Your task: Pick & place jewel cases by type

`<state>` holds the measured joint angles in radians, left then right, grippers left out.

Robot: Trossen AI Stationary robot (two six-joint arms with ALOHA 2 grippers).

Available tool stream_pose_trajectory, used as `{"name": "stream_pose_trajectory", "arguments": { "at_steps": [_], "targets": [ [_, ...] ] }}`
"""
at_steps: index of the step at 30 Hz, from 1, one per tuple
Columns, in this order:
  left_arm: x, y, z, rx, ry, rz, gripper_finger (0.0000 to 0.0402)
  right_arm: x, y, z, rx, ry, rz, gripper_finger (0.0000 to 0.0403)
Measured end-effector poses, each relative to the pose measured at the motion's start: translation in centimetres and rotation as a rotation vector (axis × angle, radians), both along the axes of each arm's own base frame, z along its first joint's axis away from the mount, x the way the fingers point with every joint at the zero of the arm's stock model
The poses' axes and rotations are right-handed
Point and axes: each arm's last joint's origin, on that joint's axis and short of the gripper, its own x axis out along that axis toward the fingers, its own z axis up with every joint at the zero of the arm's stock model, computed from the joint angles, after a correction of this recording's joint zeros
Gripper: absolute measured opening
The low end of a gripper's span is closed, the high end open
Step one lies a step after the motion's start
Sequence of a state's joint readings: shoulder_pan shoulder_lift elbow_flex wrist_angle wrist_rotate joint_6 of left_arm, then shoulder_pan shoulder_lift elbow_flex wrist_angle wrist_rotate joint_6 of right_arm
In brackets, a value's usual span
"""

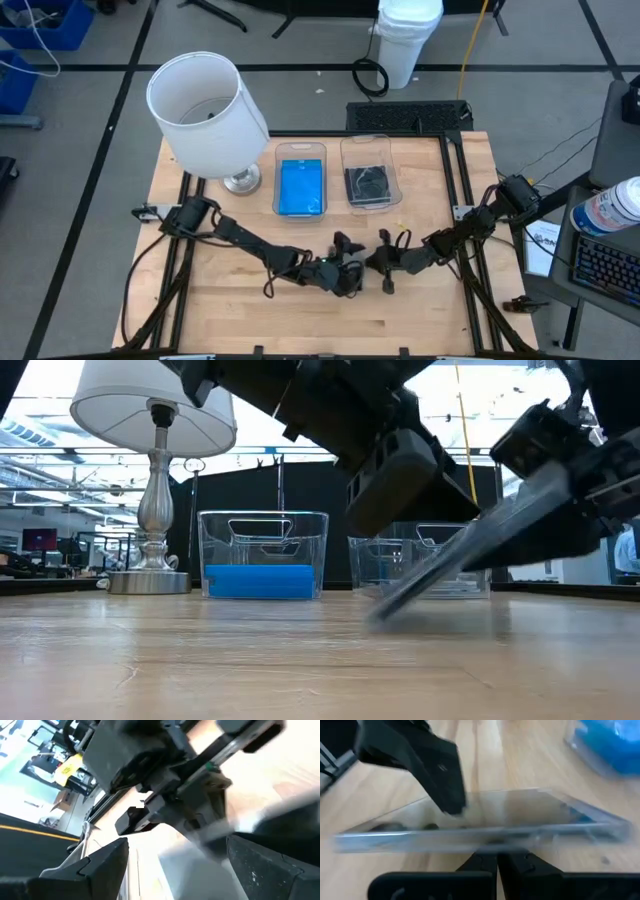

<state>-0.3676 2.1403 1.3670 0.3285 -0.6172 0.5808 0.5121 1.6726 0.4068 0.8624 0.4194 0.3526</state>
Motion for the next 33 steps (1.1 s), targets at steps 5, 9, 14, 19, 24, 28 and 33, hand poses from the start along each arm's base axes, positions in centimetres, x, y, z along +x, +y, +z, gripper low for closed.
{"name": "stream_pose_trajectory", "arguments": {
  "at_steps": [5, 9, 14, 19, 24, 28, 33],
  "targets": [
    [0.1, 0.4, -0.1, -0.041, 0.003, 0.010, 0.0335, 0.2, 0.1, 0.4, -0.015, -0.043, 0.018, 0.0000],
    [0.1, 0.7, -0.4, -0.056, 0.037, 0.008, 0.0335, 0.1, 0.1, 0.3, -0.015, -0.035, 0.018, 0.0000],
    [0.0, 0.6, -0.6, -0.059, 0.064, -0.011, 0.0335, 0.2, 0.1, 0.5, -0.006, -0.045, 0.017, 0.0000],
    [-0.1, 0.8, -0.8, -0.077, 0.078, 0.004, 0.0335, 0.5, 0.3, 0.7, -0.002, -0.053, 0.018, 0.0000],
    [-0.3, 1.0, -1.2, -0.075, 0.122, 0.024, 0.0335, 0.6, 0.3, 0.8, -0.006, -0.058, 0.021, 0.0000],
    [-1.6, 0.4, -1.7, 0.024, 0.221, 0.085, 0.0335, 0.5, 0.3, 0.6, -0.014, -0.038, 0.020, 0.0000],
    [-3.8, -2.1, -1.1, 0.124, 0.326, 0.025, 0.0335, 0.5, 0.1, 0.4, -0.026, -0.021, 0.012, 0.0000]
  ]
}}
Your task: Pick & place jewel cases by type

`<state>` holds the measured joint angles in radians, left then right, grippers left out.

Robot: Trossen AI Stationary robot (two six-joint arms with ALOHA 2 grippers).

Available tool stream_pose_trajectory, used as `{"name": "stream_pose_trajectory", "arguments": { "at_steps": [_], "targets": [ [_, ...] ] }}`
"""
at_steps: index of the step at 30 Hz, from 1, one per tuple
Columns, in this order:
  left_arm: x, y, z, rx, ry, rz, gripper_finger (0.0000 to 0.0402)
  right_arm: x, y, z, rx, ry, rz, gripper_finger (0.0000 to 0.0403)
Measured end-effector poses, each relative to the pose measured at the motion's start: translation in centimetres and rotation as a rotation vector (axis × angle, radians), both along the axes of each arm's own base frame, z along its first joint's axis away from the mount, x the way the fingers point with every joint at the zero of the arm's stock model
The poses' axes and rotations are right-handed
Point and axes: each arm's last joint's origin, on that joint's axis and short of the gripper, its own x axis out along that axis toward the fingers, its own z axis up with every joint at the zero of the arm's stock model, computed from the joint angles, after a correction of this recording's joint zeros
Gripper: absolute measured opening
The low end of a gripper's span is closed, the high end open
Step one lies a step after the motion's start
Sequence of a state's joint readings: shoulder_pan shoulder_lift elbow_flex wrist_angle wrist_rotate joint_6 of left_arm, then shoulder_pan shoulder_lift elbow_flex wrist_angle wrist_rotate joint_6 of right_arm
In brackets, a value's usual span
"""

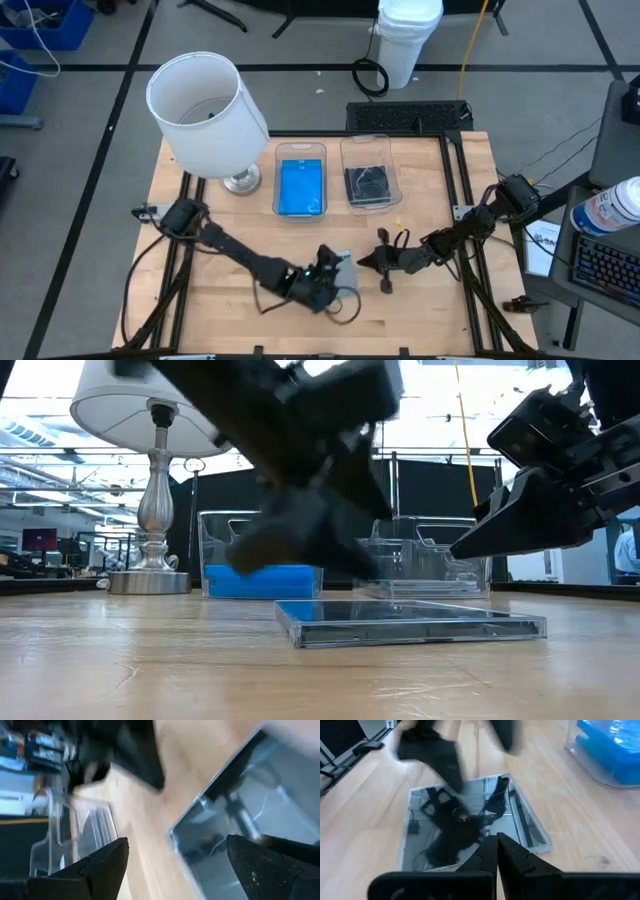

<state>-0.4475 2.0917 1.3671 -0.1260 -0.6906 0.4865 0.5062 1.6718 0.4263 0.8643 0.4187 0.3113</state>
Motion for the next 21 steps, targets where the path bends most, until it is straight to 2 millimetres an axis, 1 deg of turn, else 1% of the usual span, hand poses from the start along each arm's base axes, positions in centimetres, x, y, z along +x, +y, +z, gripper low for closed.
{"name": "stream_pose_trajectory", "arguments": {
  "at_steps": [2, 4, 6, 9, 14, 17, 19, 21],
  "targets": [
    [-1.0, -1.3, 1.2, -0.028, -0.011, -0.026, 0.0335, 0.1, -0.2, 0.0, -0.005, -0.003, -0.007, 0.0000],
    [-2.0, -2.6, 2.5, -0.111, -0.013, -0.066, 0.0335, 0.5, -0.3, 0.2, -0.004, -0.011, -0.015, 0.0000],
    [-2.9, -3.4, 3.0, -0.205, 0.049, -0.120, 0.0335, 0.9, -0.5, 0.4, -0.008, -0.017, -0.024, 0.0000],
    [-4.1, -4.0, 2.2, -0.277, 0.180, -0.166, 0.0335, 1.8, -0.8, 0.8, -0.008, 0.006, -0.021, 0.0000],
    [-4.4, -4.4, 1.0, -0.292, 0.217, -0.159, 0.0335, 3.6, -1.1, 0.8, -0.038, 0.061, -0.010, 0.0000],
    [-4.1, -4.6, 0.1, -0.308, 0.207, -0.138, 0.0335, 4.4, -1.7, 0.2, -0.056, 0.079, -0.031, 0.0000],
    [-4.0, -4.7, -0.3, -0.309, 0.203, -0.123, 0.0335, 5.0, -2.2, -0.7, -0.064, 0.106, -0.055, 0.0000],
    [-3.9, -4.7, -0.9, -0.296, 0.205, -0.104, 0.0335, 5.0, -2.7, -1.4, -0.070, 0.135, -0.076, 0.0000]
  ]
}}
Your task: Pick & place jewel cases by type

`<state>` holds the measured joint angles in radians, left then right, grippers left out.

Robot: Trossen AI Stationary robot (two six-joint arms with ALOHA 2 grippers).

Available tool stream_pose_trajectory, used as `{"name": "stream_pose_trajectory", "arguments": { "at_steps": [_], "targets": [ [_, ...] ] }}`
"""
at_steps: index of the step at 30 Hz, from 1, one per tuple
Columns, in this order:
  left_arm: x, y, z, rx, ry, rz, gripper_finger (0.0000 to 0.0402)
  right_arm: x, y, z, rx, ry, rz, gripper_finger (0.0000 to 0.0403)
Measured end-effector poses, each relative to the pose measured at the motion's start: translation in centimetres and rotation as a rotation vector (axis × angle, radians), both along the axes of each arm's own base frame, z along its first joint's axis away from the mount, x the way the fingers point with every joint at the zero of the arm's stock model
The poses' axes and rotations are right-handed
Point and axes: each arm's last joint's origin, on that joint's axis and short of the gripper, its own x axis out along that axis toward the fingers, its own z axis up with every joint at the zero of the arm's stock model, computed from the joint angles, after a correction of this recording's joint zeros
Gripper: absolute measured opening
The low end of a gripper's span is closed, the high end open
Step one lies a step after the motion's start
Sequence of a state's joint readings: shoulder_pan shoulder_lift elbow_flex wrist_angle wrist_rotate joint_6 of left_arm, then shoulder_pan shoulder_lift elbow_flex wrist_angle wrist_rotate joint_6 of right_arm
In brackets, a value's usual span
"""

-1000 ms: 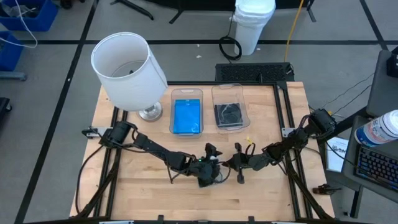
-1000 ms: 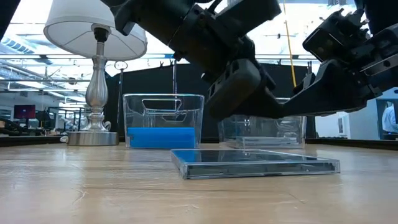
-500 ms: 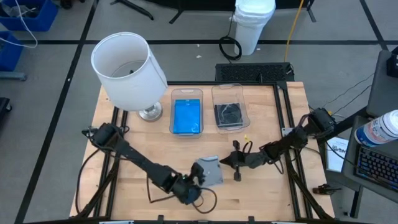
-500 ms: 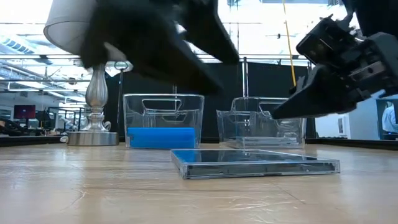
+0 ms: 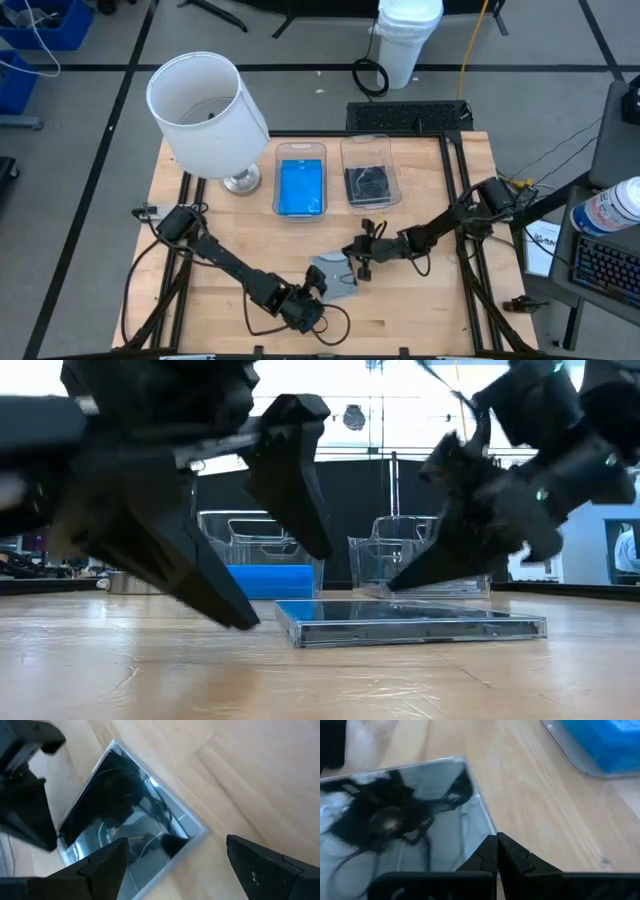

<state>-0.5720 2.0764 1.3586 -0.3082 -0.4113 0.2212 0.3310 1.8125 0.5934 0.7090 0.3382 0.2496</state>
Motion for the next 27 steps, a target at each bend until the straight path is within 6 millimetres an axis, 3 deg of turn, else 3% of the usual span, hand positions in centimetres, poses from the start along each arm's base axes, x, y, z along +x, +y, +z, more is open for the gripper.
{"name": "stream_pose_trajectory", "arguments": {
  "at_steps": [13, 27],
  "targets": [
    [0.7, 0.4, -1.8, 0.084, -0.034, 0.076, 0.0335, 0.0, -0.8, -0.8, 0.047, 0.080, -0.059, 0.0000],
    [0.7, 0.6, -2.3, 0.149, -0.027, 0.053, 0.0335, -0.6, -1.2, -1.6, 0.127, 0.176, -0.106, 0.0000]
  ]
}}
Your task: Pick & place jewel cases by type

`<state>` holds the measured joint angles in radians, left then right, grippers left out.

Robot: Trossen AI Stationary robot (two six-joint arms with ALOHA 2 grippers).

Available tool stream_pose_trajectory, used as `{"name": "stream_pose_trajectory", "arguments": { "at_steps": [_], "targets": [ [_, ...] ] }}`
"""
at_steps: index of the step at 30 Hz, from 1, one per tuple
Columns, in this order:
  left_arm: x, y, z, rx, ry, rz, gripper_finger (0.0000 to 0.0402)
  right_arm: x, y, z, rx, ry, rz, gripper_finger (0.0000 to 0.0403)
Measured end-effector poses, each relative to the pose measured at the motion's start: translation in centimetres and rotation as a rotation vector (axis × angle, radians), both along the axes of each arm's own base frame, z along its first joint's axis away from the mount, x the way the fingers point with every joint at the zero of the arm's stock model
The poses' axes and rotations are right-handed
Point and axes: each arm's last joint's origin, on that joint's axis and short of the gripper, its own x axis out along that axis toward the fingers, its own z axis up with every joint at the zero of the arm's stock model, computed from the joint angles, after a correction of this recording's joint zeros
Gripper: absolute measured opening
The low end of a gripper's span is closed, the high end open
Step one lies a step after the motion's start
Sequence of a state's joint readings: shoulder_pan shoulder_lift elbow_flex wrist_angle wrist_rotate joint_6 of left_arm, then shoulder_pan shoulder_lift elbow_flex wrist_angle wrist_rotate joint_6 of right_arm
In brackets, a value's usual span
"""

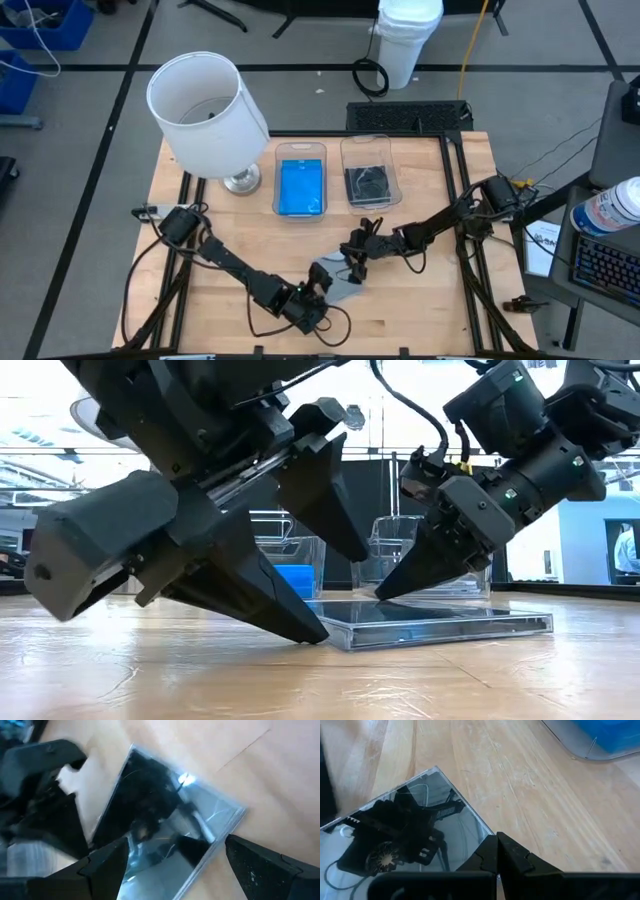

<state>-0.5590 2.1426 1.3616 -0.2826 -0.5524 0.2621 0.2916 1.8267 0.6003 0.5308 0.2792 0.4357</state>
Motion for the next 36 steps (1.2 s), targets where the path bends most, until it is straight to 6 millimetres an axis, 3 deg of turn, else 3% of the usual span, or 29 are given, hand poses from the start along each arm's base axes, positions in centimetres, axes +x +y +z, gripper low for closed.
{"name": "stream_pose_trajectory", "arguments": {
  "at_steps": [7, 22, 27, 36],
  "targets": [
    [0.4, 1.1, 0.0, 0.174, -0.104, 0.123, 0.0335, 0.0, 0.1, -0.1, 0.029, 0.006, -0.001, 0.0000],
    [1.7, 2.0, 0.4, 0.144, -0.136, 0.092, 0.0336, 0.6, 0.1, -2.4, 0.069, -0.024, 0.034, 0.0000],
    [1.6, 2.0, 0.3, 0.135, -0.131, 0.103, 0.0335, 0.4, 0.5, -0.6, 0.039, -0.039, 0.084, 0.0000],
    [1.3, 2.0, 0.2, 0.152, -0.112, 0.117, 0.0335, -2.0, 2.8, 5.5, -0.050, -0.115, 0.096, 0.0000]
  ]
}}
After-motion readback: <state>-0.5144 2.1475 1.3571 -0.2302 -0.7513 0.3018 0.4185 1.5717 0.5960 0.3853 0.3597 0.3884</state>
